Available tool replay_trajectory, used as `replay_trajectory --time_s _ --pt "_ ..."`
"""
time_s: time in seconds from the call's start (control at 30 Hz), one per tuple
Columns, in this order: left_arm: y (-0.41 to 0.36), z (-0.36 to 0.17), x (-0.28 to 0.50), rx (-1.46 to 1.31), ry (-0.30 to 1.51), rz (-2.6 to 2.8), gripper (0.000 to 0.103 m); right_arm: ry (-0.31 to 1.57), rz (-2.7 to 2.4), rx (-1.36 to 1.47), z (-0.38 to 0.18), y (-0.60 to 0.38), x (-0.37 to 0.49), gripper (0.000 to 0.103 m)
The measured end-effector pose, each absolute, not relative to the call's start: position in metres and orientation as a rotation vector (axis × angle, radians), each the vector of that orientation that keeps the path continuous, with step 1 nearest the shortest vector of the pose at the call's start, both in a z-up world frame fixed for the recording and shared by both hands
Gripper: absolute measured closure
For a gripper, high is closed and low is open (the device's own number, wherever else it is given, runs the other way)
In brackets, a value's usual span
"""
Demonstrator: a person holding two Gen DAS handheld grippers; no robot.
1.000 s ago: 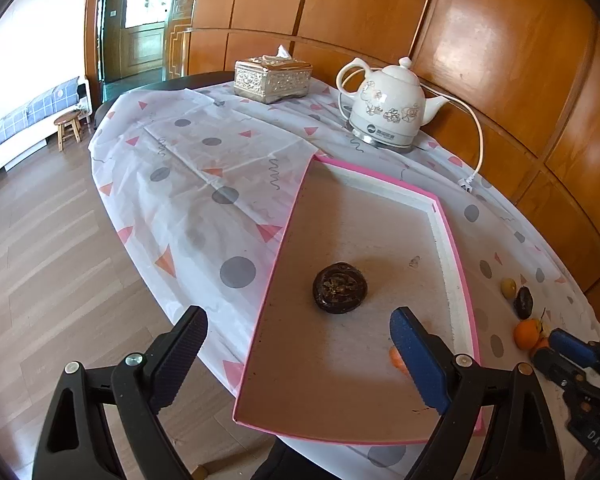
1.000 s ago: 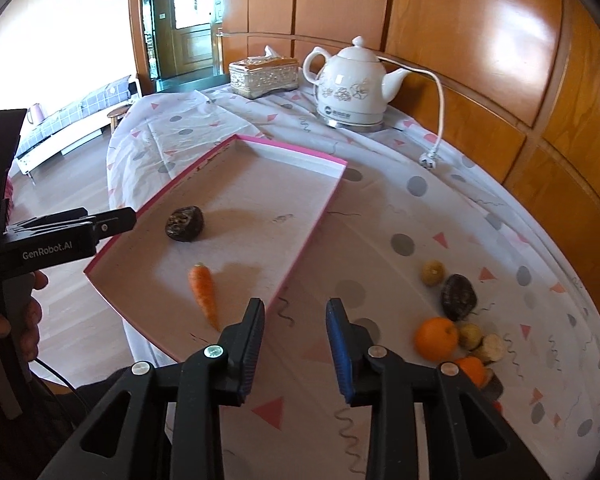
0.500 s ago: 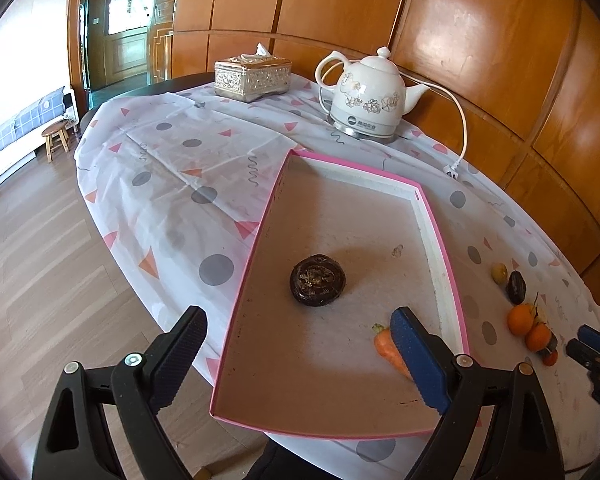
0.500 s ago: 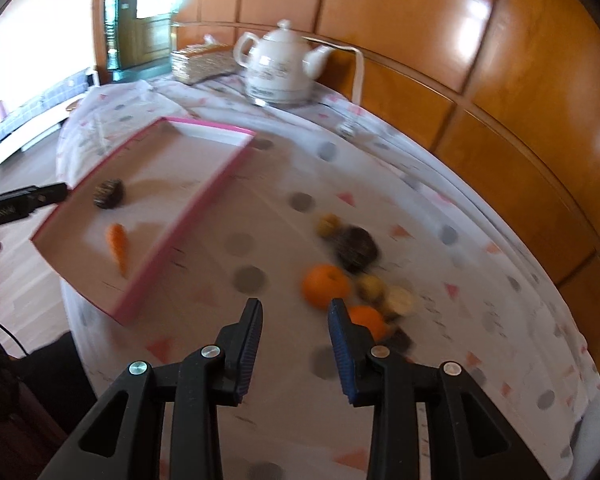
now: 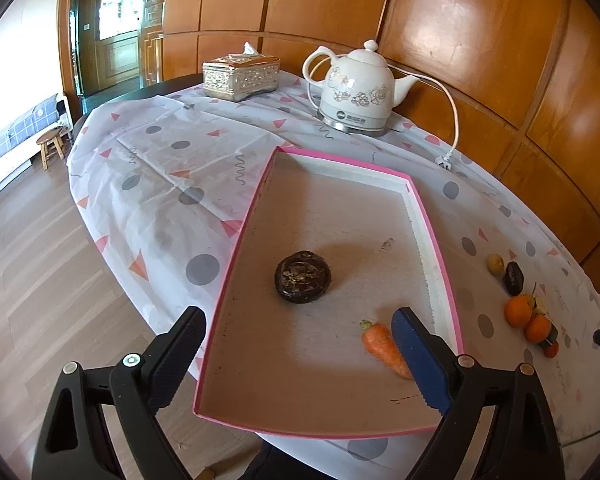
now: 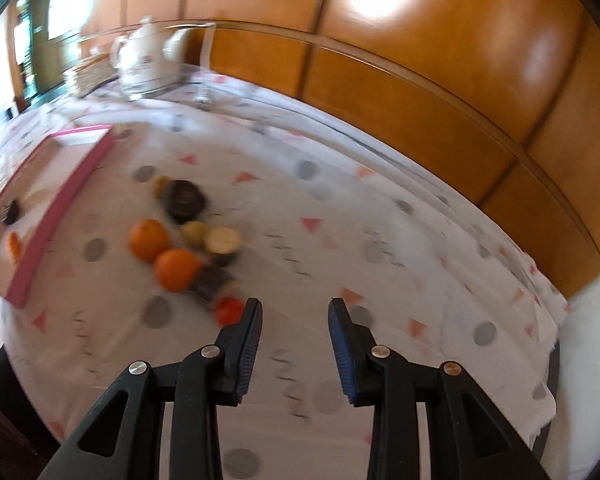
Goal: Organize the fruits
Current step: 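Move the left tool toward the mandarin while the right tool withdraws from the tray, then close the left tool on the stemmed orange mandarin and lift it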
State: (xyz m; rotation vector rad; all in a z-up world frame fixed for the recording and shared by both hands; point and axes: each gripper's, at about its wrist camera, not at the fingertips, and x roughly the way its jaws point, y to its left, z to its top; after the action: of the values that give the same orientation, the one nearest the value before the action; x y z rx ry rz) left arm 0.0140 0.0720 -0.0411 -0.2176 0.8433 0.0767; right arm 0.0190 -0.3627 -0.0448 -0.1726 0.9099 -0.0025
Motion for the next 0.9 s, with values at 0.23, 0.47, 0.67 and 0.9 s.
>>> replay_trajectory --time_s 0.23,0.47,0.67,0.9 --pt "0.064 -0.037 0.015 -0.201 0.829 0.039 0.009 0.936 -0.142 -0.085 -0.055 -0.422 0.017 0.069" --pt "0.053 -0.035 0.017 -0.174 0.822 0.009 0.009 0.981 -0.328 0.092 -0.074 -0.486 0.013 0.069" --pt "0.032 -0.027 0.023 -0.109 0.815 -0.053 0.009 1.002 -0.443 0.221 -0.079 -0.526 0.004 0.068" --pt "-0.016 -0.023 0.041 -0.057 0.865 -0.220 0.009 1.010 -0.558 0.334 -0.082 -0.556 -0.007 0.068"
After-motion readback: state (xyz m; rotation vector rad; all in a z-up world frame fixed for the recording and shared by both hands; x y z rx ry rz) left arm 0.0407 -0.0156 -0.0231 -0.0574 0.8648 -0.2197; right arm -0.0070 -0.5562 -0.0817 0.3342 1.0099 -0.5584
